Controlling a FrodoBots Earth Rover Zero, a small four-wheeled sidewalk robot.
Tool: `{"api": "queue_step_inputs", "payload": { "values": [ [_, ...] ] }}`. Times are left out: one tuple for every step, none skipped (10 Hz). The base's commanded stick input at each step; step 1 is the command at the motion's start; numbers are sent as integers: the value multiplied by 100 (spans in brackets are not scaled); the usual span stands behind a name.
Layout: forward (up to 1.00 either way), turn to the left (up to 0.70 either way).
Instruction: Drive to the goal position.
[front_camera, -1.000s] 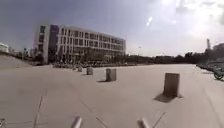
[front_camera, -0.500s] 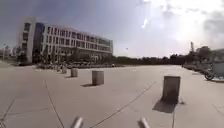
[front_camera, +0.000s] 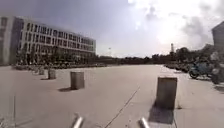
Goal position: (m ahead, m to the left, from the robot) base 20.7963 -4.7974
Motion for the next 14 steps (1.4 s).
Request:
{"api": "queue_step_inputs", "payload": {
  "values": [
    [100, -1],
    [100, -1],
    [100, -1],
    [100, -1],
    [100, -1],
    [100, -1],
    [100, -1],
    [100, -1],
    [100, -1],
    [100, -1],
    [100, -1],
    [100, -1],
    [100, -1],
    [100, -2]
  ]
}}
